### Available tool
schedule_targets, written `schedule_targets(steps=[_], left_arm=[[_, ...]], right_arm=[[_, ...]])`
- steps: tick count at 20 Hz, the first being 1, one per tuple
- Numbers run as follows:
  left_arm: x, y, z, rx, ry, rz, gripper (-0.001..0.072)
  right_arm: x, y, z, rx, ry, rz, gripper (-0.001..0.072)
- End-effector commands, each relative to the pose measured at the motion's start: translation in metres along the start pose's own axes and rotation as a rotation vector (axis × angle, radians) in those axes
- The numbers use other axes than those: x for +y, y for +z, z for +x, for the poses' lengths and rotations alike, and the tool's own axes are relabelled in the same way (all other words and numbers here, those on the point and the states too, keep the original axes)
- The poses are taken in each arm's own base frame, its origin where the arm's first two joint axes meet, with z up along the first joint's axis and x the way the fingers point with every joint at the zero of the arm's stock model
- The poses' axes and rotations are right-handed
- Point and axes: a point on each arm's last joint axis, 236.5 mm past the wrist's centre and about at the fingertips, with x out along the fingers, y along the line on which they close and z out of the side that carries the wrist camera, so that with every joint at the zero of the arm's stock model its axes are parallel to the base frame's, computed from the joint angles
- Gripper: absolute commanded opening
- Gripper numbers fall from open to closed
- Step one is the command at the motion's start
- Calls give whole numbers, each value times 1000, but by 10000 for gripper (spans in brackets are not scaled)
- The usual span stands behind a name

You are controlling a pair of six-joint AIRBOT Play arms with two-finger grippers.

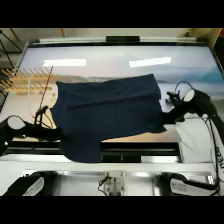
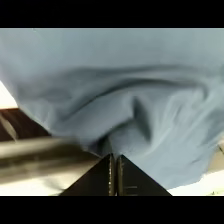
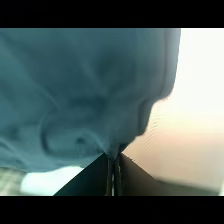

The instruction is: Fold the shirts.

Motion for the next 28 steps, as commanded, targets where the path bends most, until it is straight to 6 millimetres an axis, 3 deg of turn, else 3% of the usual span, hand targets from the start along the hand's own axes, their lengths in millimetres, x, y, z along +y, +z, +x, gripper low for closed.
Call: schedule_targets(steps=[1, 3, 5, 8, 10, 13, 16, 19, 20, 21, 22, 24, 28], left_arm=[[-11, 56, -52, -153, 62, 109, 29], [-16, 87, -73, -209, 80, 137, 29], [-12, 122, -87, -246, 99, 132, 29], [10, 179, -95, -279, 102, 73, 29], [13, 211, -86, -277, 65, 53, 29], [15, 249, -54, -256, 29, 45, 29], [30, 276, -19, -259, 33, -2, 30], [48, 283, 14, -238, 36, -70, 37], [52, 280, 23, -217, 35, -94, 170], [54, 276, 28, -194, 31, -98, 425], [53, 273, 29, -177, 29, -98, 556], [48, 264, 25, -140, 21, -87, 559], [32, 253, 8, -82, -4, -60, 543]], right_arm=[[9, 59, -61, -224, -15, -45, 70], [12, 105, -90, -373, -17, -44, 70], [7, 143, -105, -449, -28, -41, 70], [3, 186, -100, -482, -13, -29, 70], [7, 213, -86, -506, 39, -10, 70], [2, 252, -62, -550, 78, 21, 71], [-4, 274, -39, -575, 61, 23, 71], [2, 277, -10, -545, 46, 2, 72], [6, 275, -1, -525, 47, -5, 142], [11, 274, 4, -511, 55, -10, 418], [11, 272, 5, -503, 52, -21, 635], [4, 266, 0, -488, 29, -34, 662], [-31, 265, -7, -494, -4, 92, 662]])
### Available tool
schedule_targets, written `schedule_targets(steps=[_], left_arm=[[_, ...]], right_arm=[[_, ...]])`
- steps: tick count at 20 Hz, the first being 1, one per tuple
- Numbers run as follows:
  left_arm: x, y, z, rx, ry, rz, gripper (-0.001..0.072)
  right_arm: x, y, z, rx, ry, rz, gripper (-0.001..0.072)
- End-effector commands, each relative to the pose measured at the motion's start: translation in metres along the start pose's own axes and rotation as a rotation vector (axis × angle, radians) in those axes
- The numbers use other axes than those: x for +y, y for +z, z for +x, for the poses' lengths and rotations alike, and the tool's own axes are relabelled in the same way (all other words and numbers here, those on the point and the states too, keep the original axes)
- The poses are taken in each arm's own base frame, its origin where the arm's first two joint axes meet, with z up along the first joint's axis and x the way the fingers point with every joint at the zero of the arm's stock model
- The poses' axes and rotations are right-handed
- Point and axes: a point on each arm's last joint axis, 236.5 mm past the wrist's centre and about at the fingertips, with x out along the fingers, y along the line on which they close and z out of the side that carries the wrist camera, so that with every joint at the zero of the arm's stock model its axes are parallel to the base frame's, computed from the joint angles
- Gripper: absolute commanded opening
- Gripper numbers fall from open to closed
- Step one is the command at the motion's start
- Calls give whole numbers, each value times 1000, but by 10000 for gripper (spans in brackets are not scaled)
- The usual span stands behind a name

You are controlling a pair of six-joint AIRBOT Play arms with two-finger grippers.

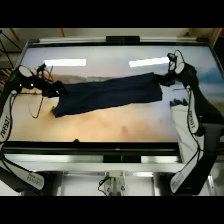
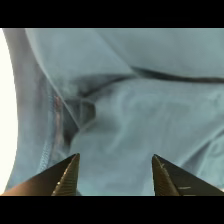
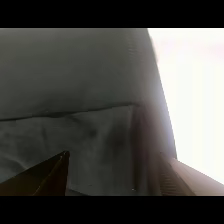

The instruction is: Fold the shirts.

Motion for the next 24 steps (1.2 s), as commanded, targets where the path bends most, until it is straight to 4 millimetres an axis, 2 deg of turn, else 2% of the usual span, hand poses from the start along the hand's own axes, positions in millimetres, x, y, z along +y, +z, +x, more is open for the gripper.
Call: schedule_targets(steps=[1, 7, 11, 12, 13, 14, 15, 17, 18, 20, 21, 24], left_arm=[[-15, -11, -14, 53, -36, 9, 543], [-58, -10, -45, -4, -96, 62, 536], [-84, -16, -49, -7, -108, 117, 535], [-90, -18, -49, -6, -111, 129, 535], [-94, -20, -49, -3, -113, 138, 536], [-99, -22, -48, 0, -118, 146, 536], [-105, -23, -47, 3, -132, 147, 535], [-124, -26, -47, 9, -194, 140, 526], [-135, -29, -47, 16, -228, 139, 424], [-162, -41, -39, 46, -277, 165, 140], [-174, -48, -33, 56, -283, 189, 48], [-216, -75, 0, 71, -304, 239, 32]], right_arm=[[-21, -3, 0, 8, -36, 83, 662], [-15, -32, 17, 119, -14, 98, 662], [8, -65, 28, 248, 87, 121, 658], [12, -68, 26, 261, 106, 120, 551], [18, -68, 24, 264, 128, 119, 282], [23, -67, 22, 264, 150, 128, 93], [31, -64, 17, 259, 178, 127, 72], [48, -56, -4, 244, 235, 89, 71], [57, -52, -21, 238, 260, 53, 71], [70, -43, -63, 213, 273, -18, 71], [77, -37, -89, 189, 277, -43, 71], [101, -25, -171, 107, 282, -117, 71]])
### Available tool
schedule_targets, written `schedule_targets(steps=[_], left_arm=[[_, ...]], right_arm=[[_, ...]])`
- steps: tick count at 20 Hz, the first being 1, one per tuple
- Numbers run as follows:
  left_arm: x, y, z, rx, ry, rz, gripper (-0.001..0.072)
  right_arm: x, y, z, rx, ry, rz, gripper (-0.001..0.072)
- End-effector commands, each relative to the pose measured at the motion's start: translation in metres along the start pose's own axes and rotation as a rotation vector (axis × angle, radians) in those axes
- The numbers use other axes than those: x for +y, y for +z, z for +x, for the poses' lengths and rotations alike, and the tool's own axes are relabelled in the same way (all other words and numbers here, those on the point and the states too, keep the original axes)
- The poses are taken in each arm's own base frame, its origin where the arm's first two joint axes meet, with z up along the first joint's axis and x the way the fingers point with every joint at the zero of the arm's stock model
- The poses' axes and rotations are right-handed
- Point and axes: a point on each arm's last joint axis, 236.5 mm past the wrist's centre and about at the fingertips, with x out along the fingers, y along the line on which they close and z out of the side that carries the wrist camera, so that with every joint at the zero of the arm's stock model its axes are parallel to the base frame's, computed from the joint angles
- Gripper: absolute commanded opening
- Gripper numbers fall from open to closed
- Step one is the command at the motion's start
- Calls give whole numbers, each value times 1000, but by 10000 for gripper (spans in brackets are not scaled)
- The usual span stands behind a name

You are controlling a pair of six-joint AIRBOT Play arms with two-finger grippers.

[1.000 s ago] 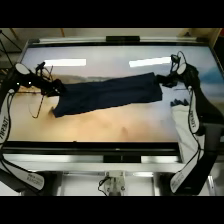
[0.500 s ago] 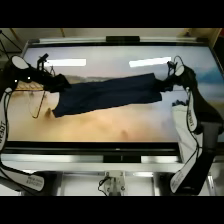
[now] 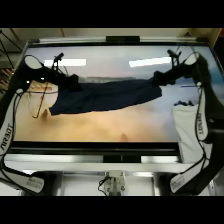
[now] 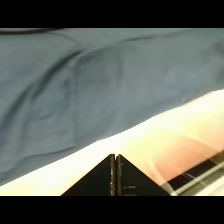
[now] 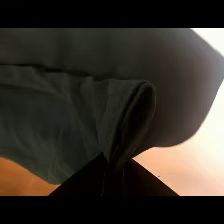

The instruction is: Fold the shirts.

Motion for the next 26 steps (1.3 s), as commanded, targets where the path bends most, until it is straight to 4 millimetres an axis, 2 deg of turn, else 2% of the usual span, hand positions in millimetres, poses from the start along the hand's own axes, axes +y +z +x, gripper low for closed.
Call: schedule_targets(steps=[1, 4, 8, 11, 13, 14, 16, 18, 20, 21, 22, 24, 26], left_arm=[[-47, -19, 48, 17, -58, 44, 32], [-87, -46, 94, 66, -117, 70, 32], [-146, -54, 144, 24, -257, 0, 31], [-200, -61, 180, -13, -414, -141, 31], [-229, -79, 201, 0, -496, -178, 31], [-237, -89, 209, 19, -520, -179, 31], [-235, -98, 215, 41, -521, -139, 30], [-217, -81, 201, 25, -502, -92, 27], [-188, -47, 168, -43, -438, -26, 26], [-169, -26, 143, -85, -392, -6, 26], [-151, -6, 116, -131, -344, 5, 27], [-110, 30, 48, -240, -235, 15, 27], [-72, 56, -32, -362, -137, 18, 27]], right_arm=[[53, -10, -83, -52, 14, -104, 71], [93, -30, -147, -99, 11, -146, 71], [129, -61, -204, -144, 3, -164, 71], [141, -77, -223, -150, 1, -162, 71], [144, -79, -227, -158, 1, -166, 72], [144, -79, -227, -160, -1, -165, 71], [143, -75, -228, -174, -5, -164, 71], [141, -67, -225, -194, -4, -167, 72], [137, -51, -218, -230, 0, -169, 71], [137, -43, -210, -235, 5, -182, 72], [137, -36, -198, -229, 12, -202, 71], [147, -28, -165, -190, 41, -260, 71], [167, -20, -123, -161, 77, -332, 71]])
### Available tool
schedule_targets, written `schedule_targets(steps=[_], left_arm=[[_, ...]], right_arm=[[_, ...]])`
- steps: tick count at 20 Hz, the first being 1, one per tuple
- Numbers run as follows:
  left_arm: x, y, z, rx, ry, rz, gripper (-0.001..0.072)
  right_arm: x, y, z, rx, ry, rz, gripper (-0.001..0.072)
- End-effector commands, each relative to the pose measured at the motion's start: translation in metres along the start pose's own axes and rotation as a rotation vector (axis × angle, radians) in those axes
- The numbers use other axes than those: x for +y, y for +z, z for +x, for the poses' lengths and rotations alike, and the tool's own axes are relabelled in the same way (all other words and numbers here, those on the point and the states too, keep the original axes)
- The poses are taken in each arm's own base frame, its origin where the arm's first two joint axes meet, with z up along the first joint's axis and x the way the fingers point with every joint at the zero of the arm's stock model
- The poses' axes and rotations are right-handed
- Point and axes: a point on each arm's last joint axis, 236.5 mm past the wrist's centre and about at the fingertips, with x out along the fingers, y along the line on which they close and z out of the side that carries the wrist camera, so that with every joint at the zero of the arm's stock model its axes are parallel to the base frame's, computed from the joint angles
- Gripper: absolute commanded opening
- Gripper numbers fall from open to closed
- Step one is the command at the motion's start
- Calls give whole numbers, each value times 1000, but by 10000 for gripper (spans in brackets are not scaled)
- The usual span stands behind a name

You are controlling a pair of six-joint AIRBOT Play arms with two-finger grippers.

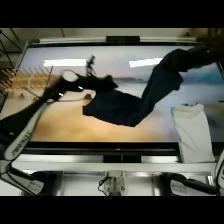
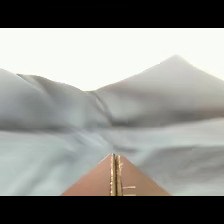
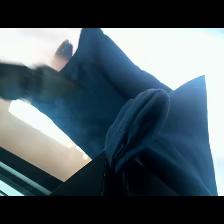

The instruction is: Fold the shirts.

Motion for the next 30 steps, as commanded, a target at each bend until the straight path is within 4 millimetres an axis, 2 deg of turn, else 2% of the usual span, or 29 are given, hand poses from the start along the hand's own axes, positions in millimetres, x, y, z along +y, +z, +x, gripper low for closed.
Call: schedule_targets(steps=[1, 2, 4, 6, 8, 11, 12, 13, 14, 16, 18, 19, 21, 23, 25, 27, 28, 30], left_arm=[[31, 65, -129, -175, 197, 64, 27], [31, 77, -168, -229, 224, 76, 27], [25, 88, -229, -312, 260, 91, 28], [15, 88, -279, -378, 299, 112, 28], [7, 83, -311, -414, 341, 139, 28], [-8, 69, -324, -407, 364, 178, 28], [-11, 64, -323, -395, 360, 186, 29], [-12, 61, -320, -376, 365, 205, 28], [-7, 57, -317, -351, 392, 226, 29], [6, 50, -313, -314, 440, 230, 29], [15, 43, -305, -288, 441, 211, 29], [19, 40, -301, -275, 441, 202, 29], [26, 35, -296, -255, 442, 186, 29], [29, 32, -294, -248, 443, 179, 29], [29, 32, -294, -247, 443, 179, 29], [30, 31, -294, -243, 443, 178, 29], [30, 31, -294, -242, 443, 178, 29], [30, 31, -293, -242, 443, 177, 30]], right_arm=[[26, 15, 72, 9, 66, -120, 71], [38, 17, 97, 10, 88, -155, 71], [69, 13, 148, 26, 137, -235, 71], [102, -6, 195, 77, 189, -311, 71], [125, -27, 235, 121, 212, -351, 71], [144, -45, 282, 133, 223, -334, 83], [147, -46, 293, 126, 221, -308, 258], [148, -47, 297, 131, 219, -273, 621], [148, -50, 295, 146, 219, -250, 667], [132, -54, 278, 195, 202, -244, 667], [95, -52, 249, 242, 118, -235, 667], [69, -50, 231, 263, 51, -228, 667], [-6, -54, 190, 341, -126, -182, 666], [-75, -83, 152, 477, -236, -14, 666], [-112, -122, 130, 590, -215, 201, 666], [-124, -153, 132, 632, -125, 350, 666], [-124, -164, 141, 631, -72, 415, 667], [-112, -179, 169, 591, 51, 524, 667]])
